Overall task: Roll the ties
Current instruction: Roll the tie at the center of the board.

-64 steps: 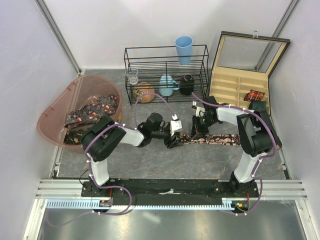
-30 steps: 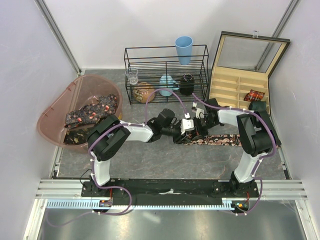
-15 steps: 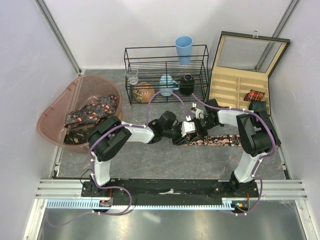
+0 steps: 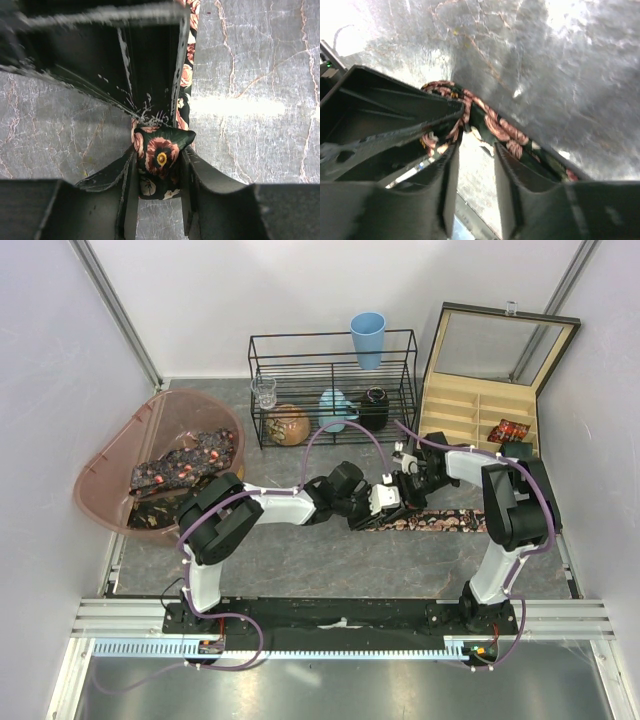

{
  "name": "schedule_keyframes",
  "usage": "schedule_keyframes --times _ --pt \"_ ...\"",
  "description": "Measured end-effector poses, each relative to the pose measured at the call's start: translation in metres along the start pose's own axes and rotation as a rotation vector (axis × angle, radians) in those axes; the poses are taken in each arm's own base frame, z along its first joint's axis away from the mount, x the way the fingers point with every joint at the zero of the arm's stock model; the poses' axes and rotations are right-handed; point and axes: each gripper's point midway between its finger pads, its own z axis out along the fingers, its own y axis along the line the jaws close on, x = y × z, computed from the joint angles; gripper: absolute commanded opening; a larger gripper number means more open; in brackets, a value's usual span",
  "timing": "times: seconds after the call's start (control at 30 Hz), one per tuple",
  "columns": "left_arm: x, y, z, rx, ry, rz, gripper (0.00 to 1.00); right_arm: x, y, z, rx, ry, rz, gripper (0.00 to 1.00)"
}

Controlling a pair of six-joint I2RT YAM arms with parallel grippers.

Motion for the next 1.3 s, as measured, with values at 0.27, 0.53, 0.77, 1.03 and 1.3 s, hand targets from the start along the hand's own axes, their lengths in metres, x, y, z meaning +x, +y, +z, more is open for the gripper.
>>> schedule_keyframes --times 0.27,0.53,0.77,1.03,1.3 --pt "0.001 0.0 0.001 0.0 0.026 0.008 0.25 0.008 0.01 -0.012 -0.05 0.027 -0.004 0.55" --pt "0.001 0.0 0.002 0.01 0.041 0.013 0.25 0.003 0.019 -0.009 -0.114 -0.006 -0.011 0.49" --pt "0.001 -0.001 0.002 0.021 0.039 0.018 0.26 -0.005 0.018 -0.003 -0.115 -0.046 -0.016 0.31" --pt "0.001 -0.001 0.003 0.036 0.043 0.014 0.4 -0.006 0.019 0.0 -0.13 -0.055 -0.003 0.0" --pt "0.004 -0.002 0.005 0.044 0.05 0.011 0.61 -0.006 0.001 0.002 -0.024 -0.058 -0.003 0.0"
